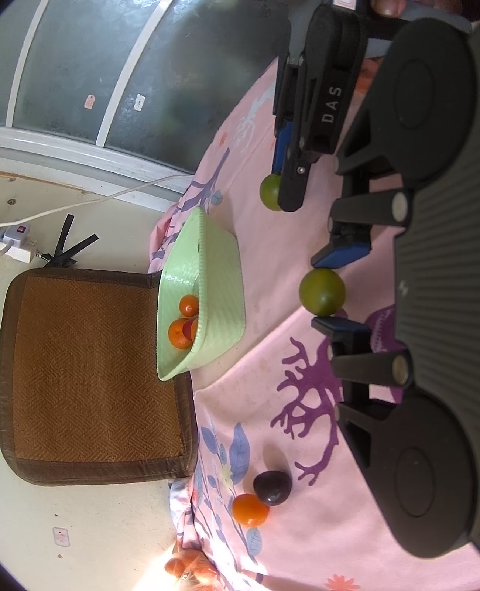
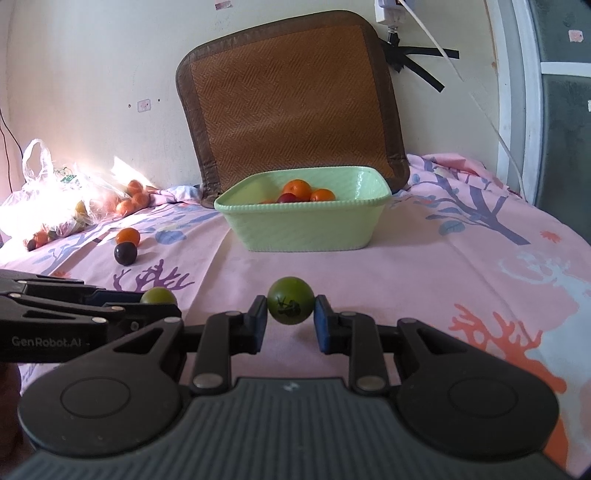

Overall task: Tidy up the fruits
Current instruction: 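Lower both green tomatoes into the green basket and open both tools, then grasp a mandarin with the left tool while the right tool grasps a dark tomato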

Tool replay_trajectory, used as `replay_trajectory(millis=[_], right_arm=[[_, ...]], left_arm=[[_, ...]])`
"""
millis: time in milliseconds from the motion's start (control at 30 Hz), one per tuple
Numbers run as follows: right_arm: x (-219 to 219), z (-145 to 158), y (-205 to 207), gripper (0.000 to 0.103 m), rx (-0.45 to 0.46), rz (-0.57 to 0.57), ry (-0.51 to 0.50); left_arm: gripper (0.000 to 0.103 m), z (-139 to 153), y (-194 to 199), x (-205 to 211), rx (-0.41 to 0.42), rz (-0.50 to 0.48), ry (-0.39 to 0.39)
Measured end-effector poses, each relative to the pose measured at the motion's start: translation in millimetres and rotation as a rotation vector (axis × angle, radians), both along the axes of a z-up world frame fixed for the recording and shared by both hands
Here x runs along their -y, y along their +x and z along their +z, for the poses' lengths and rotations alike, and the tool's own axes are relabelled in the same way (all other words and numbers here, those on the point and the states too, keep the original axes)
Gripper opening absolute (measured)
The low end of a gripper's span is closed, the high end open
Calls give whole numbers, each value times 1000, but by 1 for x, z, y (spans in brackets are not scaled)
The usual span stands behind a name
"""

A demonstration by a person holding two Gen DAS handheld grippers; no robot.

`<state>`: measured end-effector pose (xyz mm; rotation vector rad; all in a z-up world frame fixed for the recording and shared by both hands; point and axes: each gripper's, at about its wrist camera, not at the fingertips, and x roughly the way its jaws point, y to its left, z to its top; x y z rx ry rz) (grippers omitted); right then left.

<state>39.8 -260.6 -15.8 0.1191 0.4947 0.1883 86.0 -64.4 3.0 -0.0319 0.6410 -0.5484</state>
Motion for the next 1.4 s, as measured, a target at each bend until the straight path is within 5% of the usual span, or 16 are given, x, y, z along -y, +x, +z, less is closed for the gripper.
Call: replay_trajectory(millis=[300, 500, 633, 933, 1033, 1167, 1267, 1400], right_arm=[[20, 35, 49, 30, 119, -28, -28], [17, 33, 92, 31, 115, -26, -69], [25, 21, 109, 31, 88, -46, -45], [44, 40, 91, 31, 163, -96, 96], [34, 52, 80, 32, 175, -40, 121], [-5, 58, 69, 33, 135, 130, 124], [-48, 51, 69, 54, 69, 262, 87], [-105, 38, 81, 56, -7, 371, 4]], left_arm=[[29, 54, 61, 35, 137, -9, 30], [31, 44, 111, 56, 77, -14, 45], [45, 40, 126, 54, 47, 9, 34], [45, 95, 106, -52, 147, 201, -94], [46, 96, 95, -88, 150, 271, -48], [51, 68, 101, -113, 50, 336, 1], [57, 42, 112, -118, -43, 327, -16], [58, 18, 124, -116, -94, 336, -3]])
